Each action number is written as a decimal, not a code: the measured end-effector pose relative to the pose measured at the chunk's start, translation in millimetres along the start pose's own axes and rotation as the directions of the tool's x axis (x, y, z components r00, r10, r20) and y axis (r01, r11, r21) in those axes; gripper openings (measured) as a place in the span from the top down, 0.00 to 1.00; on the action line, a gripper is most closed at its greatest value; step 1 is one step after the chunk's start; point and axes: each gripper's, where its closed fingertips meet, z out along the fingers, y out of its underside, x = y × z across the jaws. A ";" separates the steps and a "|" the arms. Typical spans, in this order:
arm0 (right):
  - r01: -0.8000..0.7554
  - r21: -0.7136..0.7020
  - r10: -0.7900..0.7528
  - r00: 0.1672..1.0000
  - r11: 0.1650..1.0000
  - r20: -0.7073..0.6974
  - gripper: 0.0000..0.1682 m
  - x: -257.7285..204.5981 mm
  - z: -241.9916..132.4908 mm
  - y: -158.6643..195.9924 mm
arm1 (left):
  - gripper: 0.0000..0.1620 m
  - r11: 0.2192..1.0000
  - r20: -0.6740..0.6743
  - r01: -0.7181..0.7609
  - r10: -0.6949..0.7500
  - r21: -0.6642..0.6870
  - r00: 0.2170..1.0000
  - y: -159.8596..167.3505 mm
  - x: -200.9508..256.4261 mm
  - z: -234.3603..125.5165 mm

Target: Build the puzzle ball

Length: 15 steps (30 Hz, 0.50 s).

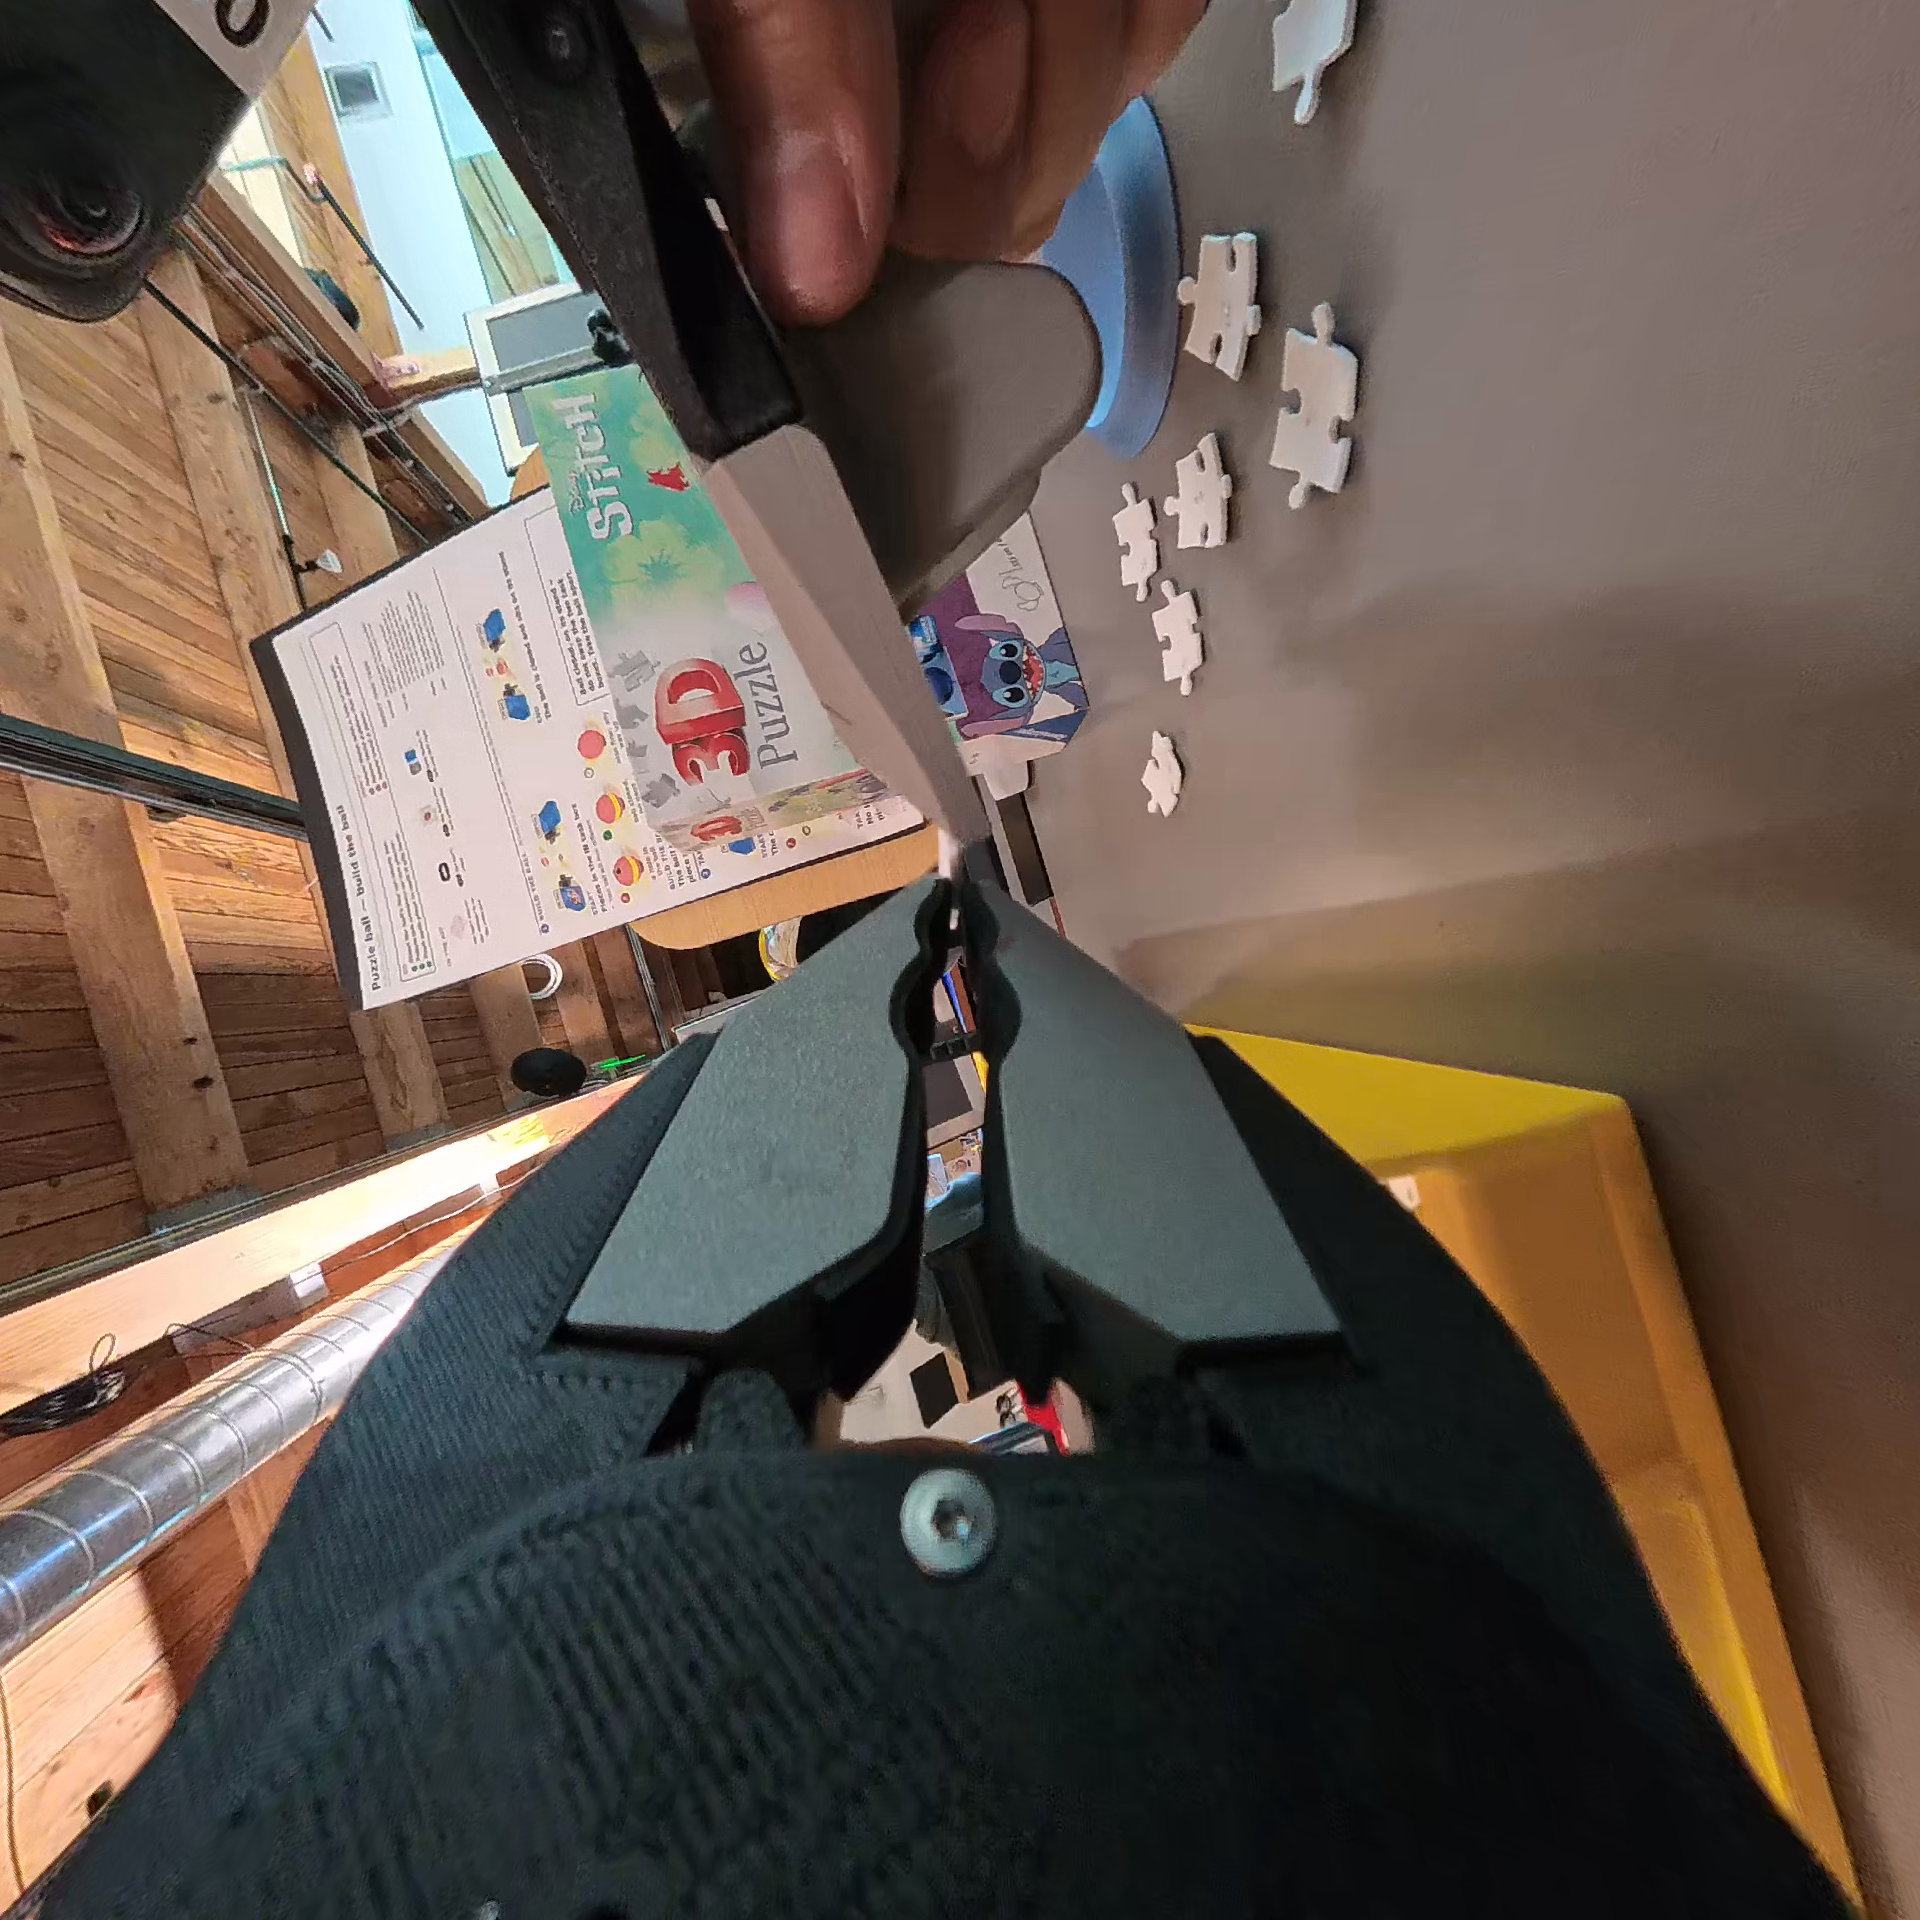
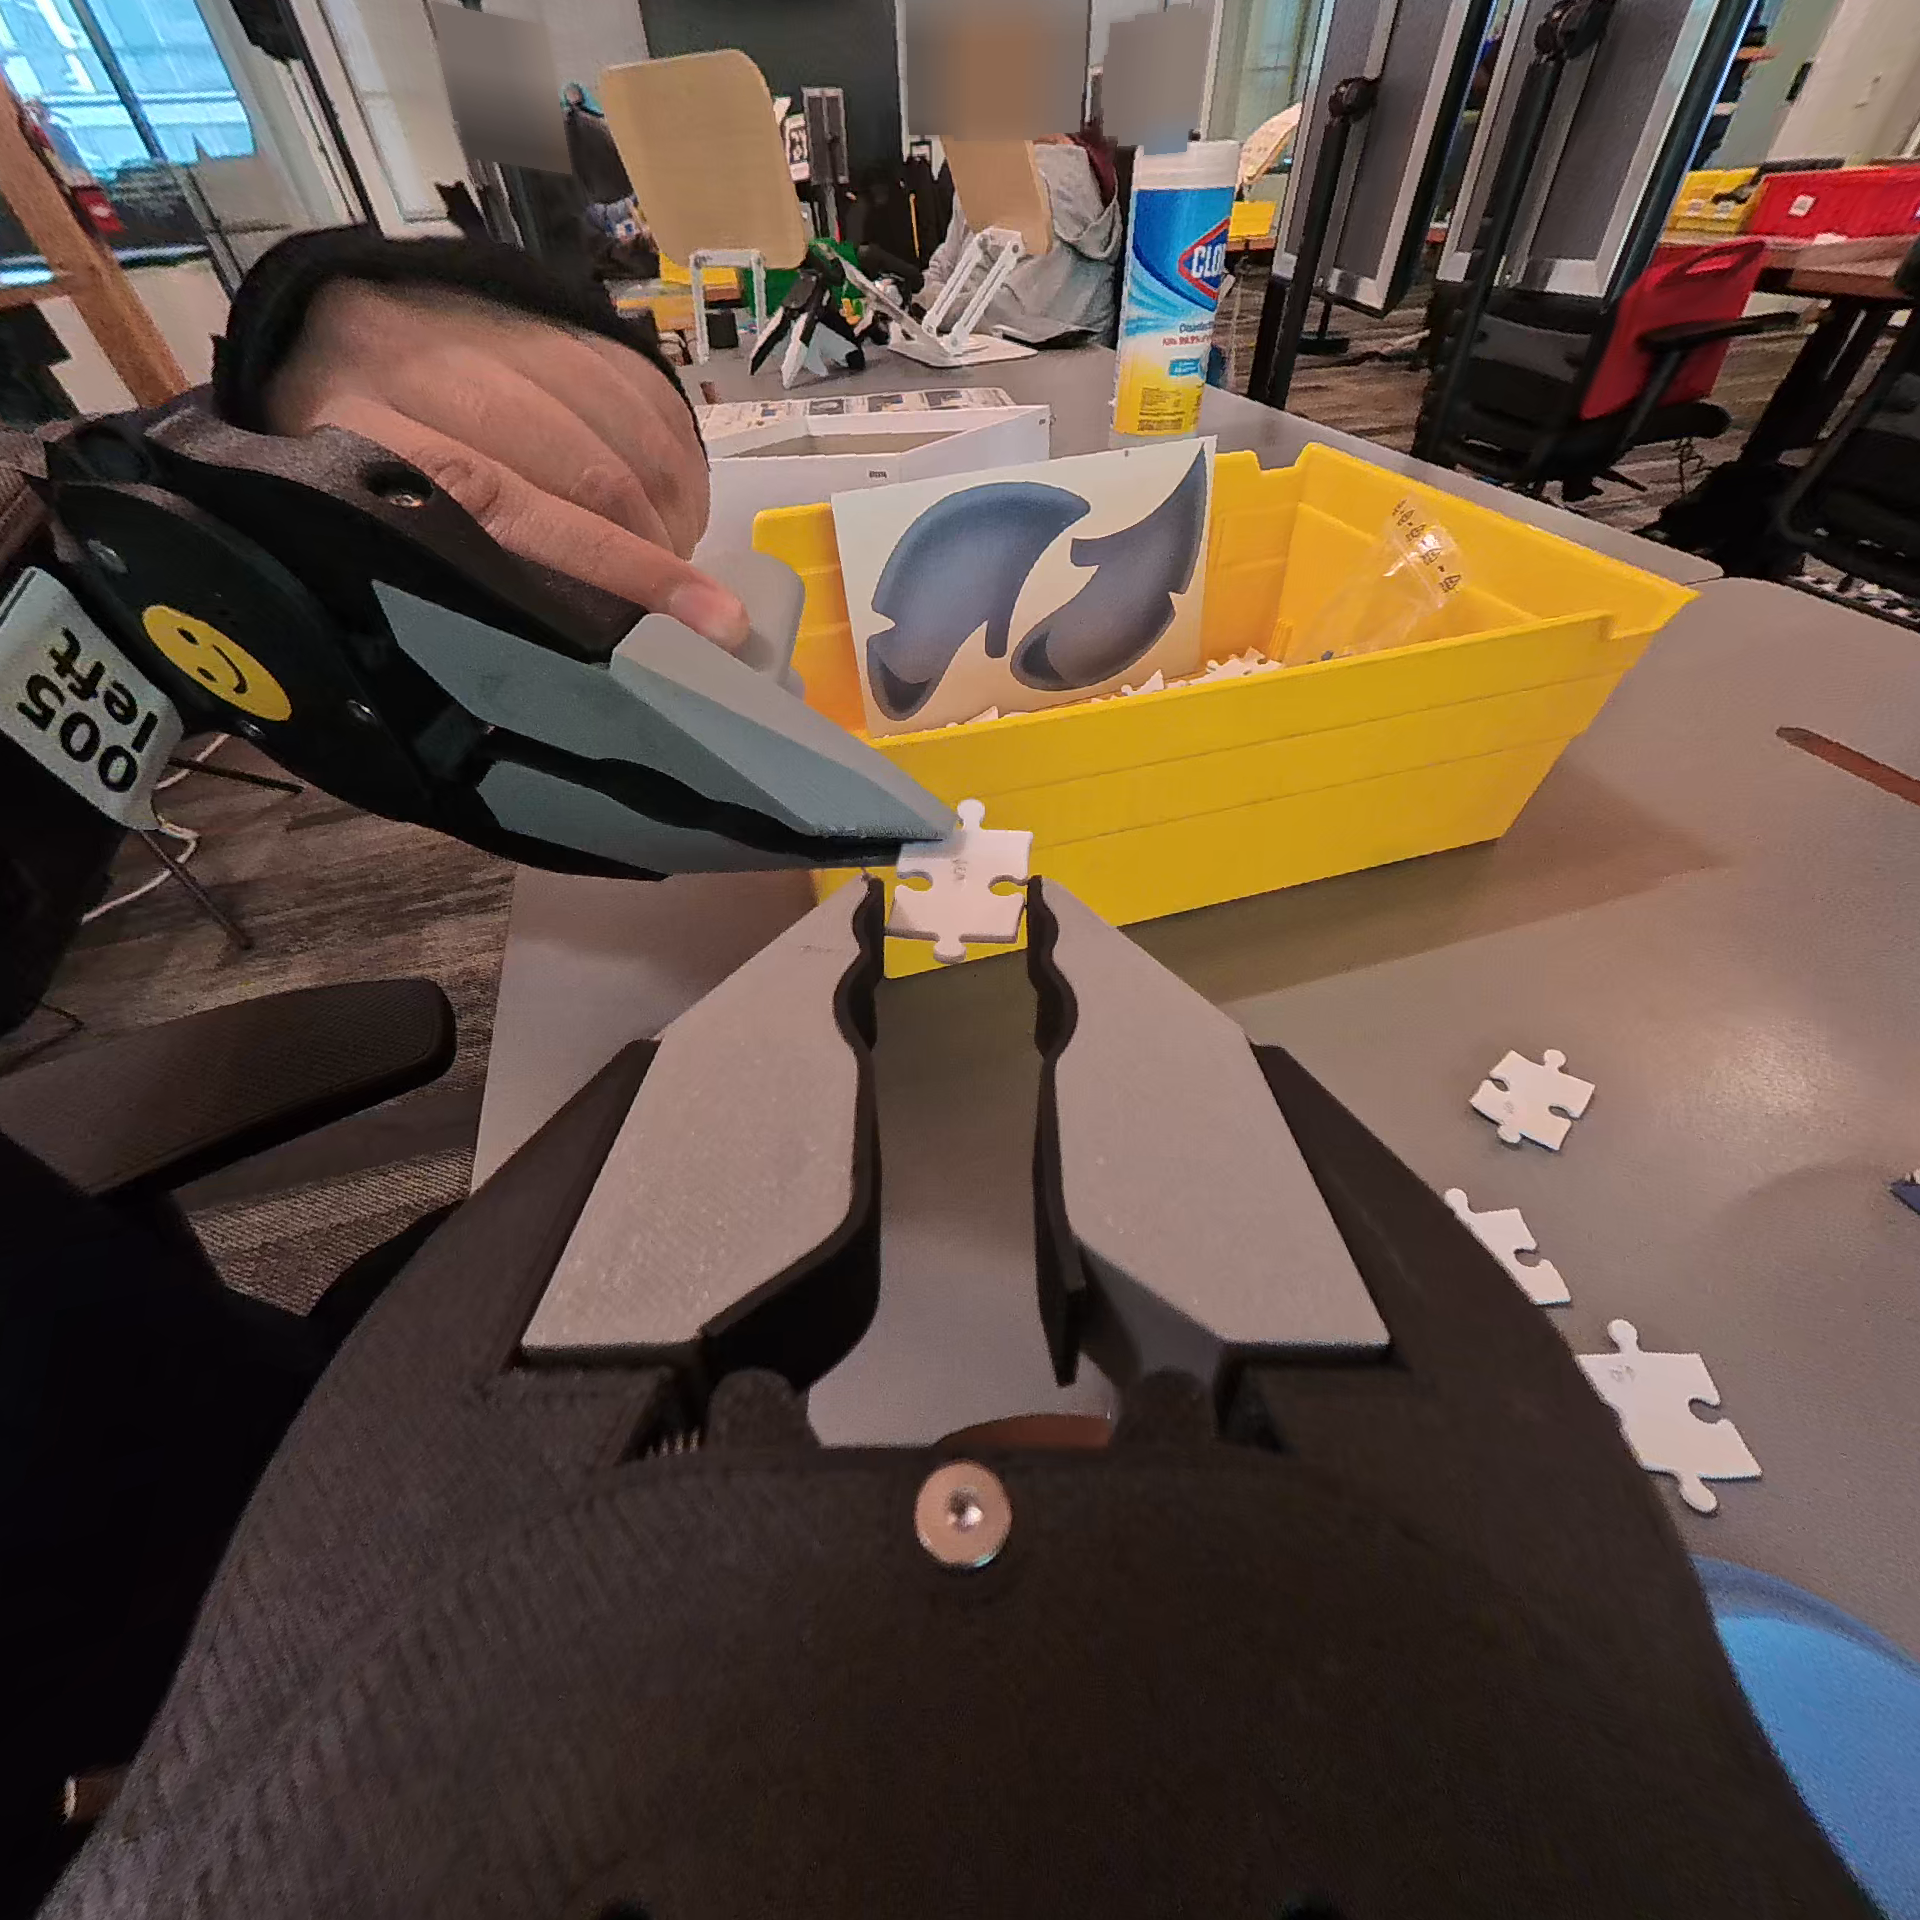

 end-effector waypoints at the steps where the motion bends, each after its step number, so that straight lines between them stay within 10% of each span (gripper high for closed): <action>1: -0.001 -0.002 0.001 1.000 1.000 -0.005 0.86 1.2 -0.1 0.4 | 1.00 1.000 0.000 0.002 -0.002 -0.003 1.000 -0.7 -0.2 1.5; 10: 0.026 -0.026 -0.027 0.999 0.999 -0.032 0.87 6.7 -2.5 2.1 | 0.98 0.988 -0.029 0.154 -0.153 0.019 0.988 -0.1 -4.1 2.0; 15: 0.074 -0.133 -0.091 0.988 0.988 -0.126 0.87 41.2 -20.0 18.1 | 0.90 0.900 -0.159 0.410 -0.431 -0.150 0.888 54.9 -8.3 -17.4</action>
